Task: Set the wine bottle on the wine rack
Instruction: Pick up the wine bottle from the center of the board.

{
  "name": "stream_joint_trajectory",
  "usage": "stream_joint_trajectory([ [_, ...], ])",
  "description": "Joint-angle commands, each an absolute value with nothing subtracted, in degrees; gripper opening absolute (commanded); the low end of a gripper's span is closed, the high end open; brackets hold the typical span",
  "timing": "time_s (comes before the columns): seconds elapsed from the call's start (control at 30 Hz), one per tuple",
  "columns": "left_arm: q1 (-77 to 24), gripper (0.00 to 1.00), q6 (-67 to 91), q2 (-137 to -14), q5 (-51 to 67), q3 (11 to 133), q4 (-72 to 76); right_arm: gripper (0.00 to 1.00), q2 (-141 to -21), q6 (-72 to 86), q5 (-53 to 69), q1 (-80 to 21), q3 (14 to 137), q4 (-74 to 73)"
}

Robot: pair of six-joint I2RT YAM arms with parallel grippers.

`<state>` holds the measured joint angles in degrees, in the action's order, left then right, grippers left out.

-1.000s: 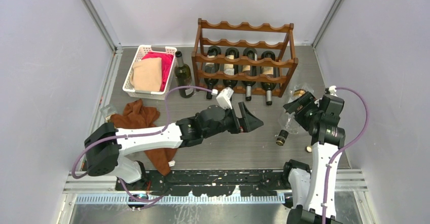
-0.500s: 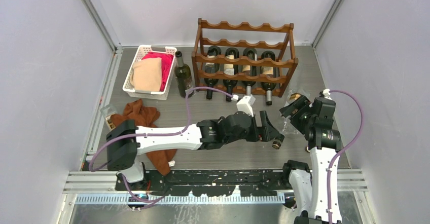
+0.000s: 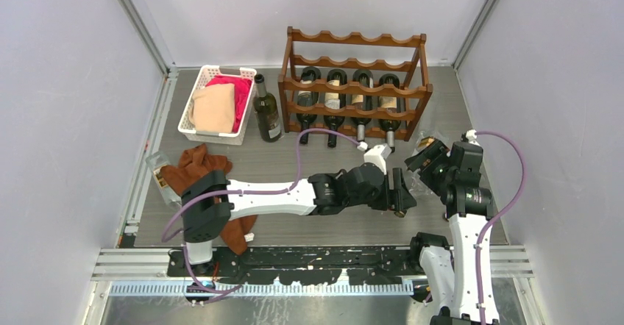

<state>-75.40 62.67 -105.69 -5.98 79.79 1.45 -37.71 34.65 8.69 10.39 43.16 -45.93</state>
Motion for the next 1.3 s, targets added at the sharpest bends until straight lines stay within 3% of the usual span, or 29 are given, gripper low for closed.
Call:
stream_joint_trajectory([
  [0.0, -75.76, 0.67, 62.93, -107.22, -3.42, 83.82, 4.28, 0.01, -35.42, 36.03, 8.61, 10.02, 44.60, -36.40],
  [0.63, -75.68, 0.54, 64.43, -112.82, -1.15, 86.48, 9.92, 0.01, -33.37, 36.82, 8.62, 9.89, 43.74, -36.78],
  [0.77, -75.57, 0.40, 64.32, -112.99, -0.76, 85.55, 13.27, 0.01, -33.15, 36.83, 8.79, 9.93, 43.64, -37.05],
  [0.9, -75.16, 0.02, 64.04, -112.28, -0.26, 82.91, 18.41, 0.03, -33.30, 36.74, 9.41, 9.85, 43.68, -37.03],
  [0.93, -75.08, 0.00, 64.21, -111.88, -0.26, 81.98, 19.85, 0.06, -33.30, 36.69, 9.76, 9.84, 43.73, -37.01],
  [1.07, -74.48, 0.00, 64.18, -110.50, 1.37, 78.82, 23.80, 0.42, -33.56, 35.53, 11.33, 9.84, 44.33, -37.33],
  [1.1, -74.27, 0.00, 64.35, -110.07, 1.73, 77.59, 26.11, 0.55, -33.75, 35.13, 11.72, 9.84, 44.66, -37.42],
  [1.27, -73.57, 0.00, 64.06, -108.05, 2.79, 69.83, 40.94, 0.98, -34.51, 33.14, 12.87, 9.84, 46.31, -38.76],
])
